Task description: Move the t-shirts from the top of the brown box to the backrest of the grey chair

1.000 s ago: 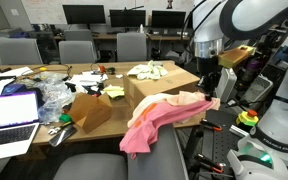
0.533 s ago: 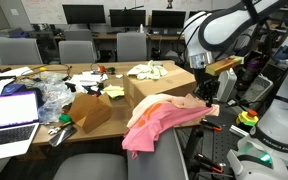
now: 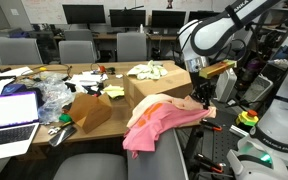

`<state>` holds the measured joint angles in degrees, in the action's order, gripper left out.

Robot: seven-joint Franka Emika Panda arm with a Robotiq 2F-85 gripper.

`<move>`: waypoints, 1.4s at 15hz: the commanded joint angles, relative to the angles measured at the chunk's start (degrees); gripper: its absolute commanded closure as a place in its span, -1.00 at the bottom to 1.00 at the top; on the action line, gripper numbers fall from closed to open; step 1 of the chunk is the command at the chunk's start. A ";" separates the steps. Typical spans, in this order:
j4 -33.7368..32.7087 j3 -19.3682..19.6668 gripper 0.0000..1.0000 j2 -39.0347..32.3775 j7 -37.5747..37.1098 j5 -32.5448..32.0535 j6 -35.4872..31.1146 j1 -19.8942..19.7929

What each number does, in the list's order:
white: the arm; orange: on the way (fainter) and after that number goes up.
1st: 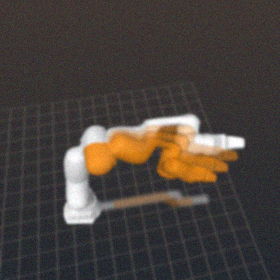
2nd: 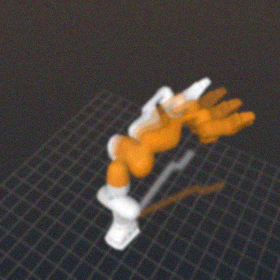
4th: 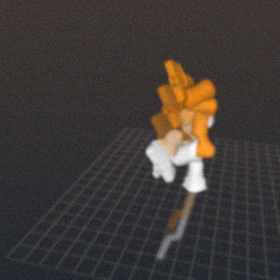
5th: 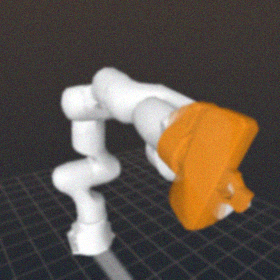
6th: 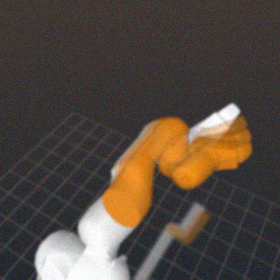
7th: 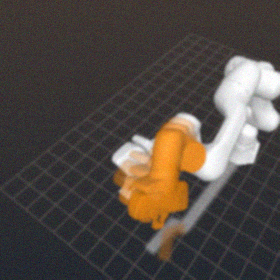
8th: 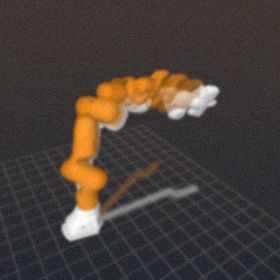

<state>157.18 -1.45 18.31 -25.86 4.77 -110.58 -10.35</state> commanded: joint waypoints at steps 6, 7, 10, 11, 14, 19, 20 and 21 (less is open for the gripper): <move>-1.50 0.93 -0.45 -0.38 -0.89 -0.26 -1.31 0.88; -1.45 0.98 -0.58 -0.27 -0.87 -0.08 -1.82 0.88; -1.15 1.18 -0.98 1.50 -1.15 0.05 -3.44 0.67; -1.00 1.29 -1.00 2.52 -1.16 0.26 -4.20 0.65; -0.35 1.54 -1.00 8.31 -0.97 0.31 -7.40 0.37; 0.82 2.42 -1.00 20.06 -0.91 0.84 -9.25 -1.20; 1.36 2.59 -1.00 22.46 -1.28 0.93 -9.57 -1.85; 2.06 2.83 -1.00 25.10 -1.81 1.01 -9.57 -2.73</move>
<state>156.21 0.64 34.51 -26.45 4.85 -118.69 -11.36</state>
